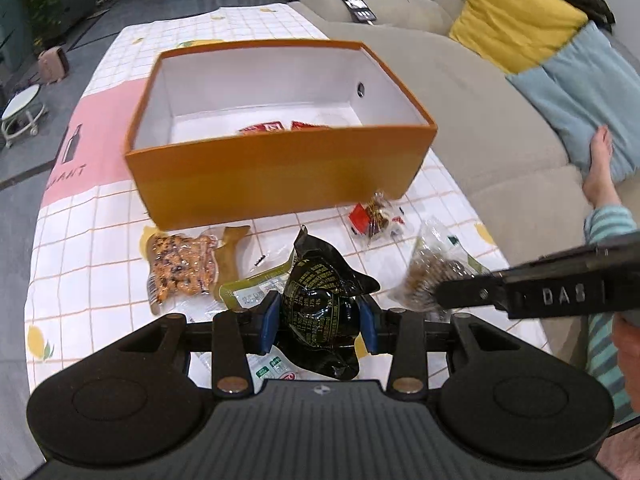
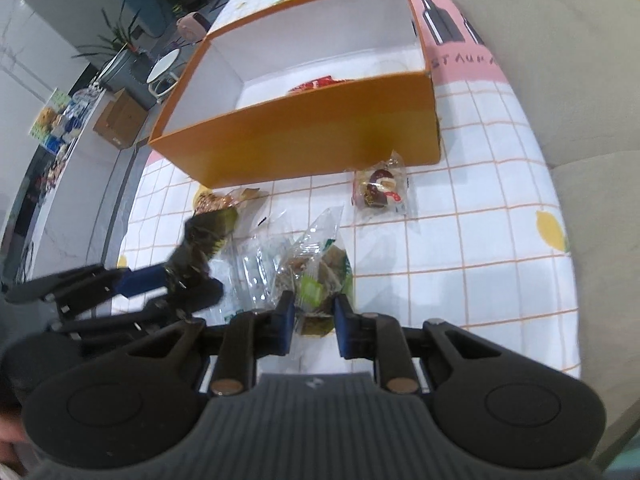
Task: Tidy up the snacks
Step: 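Lift the black bag with the left tool while the right tool lifts the clear bag, then lower both bags into the orange box and open both tools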
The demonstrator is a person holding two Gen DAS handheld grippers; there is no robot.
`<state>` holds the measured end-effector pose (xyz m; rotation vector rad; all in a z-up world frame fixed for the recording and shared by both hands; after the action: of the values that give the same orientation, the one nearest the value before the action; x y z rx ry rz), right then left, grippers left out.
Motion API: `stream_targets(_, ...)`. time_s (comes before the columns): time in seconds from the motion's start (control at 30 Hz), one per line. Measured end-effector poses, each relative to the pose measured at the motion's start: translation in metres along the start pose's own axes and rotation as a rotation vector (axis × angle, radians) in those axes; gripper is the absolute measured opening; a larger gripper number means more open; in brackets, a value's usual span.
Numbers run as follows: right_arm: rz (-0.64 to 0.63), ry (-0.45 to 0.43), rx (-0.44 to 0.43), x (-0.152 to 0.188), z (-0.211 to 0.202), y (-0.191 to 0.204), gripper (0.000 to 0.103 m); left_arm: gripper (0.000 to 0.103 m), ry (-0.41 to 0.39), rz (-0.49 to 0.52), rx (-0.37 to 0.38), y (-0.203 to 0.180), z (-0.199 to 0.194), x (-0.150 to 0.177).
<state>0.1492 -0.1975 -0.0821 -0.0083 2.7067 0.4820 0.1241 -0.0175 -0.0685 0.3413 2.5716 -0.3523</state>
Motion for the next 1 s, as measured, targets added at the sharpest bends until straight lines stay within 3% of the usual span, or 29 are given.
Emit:
stream_targets(0.27, -0.102, -0.037, 0.04, -0.016, -0.03, 0.005, 0.015, 0.045, -0.04, -0.07, 0.031, 0.015, -0.03, -0.03)
stream_targets(0.6, -0.207, -0.125, 0.075, -0.08, -0.062, 0.017, 0.014, 0.045, -0.092, -0.081, 0.071, 0.024, -0.045, -0.093)
stream_targets(0.8, -0.244, -0.157, 0.078, -0.131, -0.062, 0.026, 0.014, 0.045, -0.068, -0.081, 0.074, 0.03, -0.028, -0.135)
stream_targets(1.0, -0.27, -0.115, 0.093, -0.173, -0.027, 0.026, 0.014, 0.045, -0.011, -0.072, 0.03, 0.035, 0.015, -0.163)
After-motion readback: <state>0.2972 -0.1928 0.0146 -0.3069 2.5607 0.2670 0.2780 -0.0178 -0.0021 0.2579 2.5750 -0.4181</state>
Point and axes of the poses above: each gripper's, at about its wrist camera, not at the fingertips, and z roughly the way its jaws point, y to its left, x to its underside, the point moved 2 cm from there along z, roughly the way its jaws point, and after that the axes turned 2 degrees about -z, right-handed, at the moved point
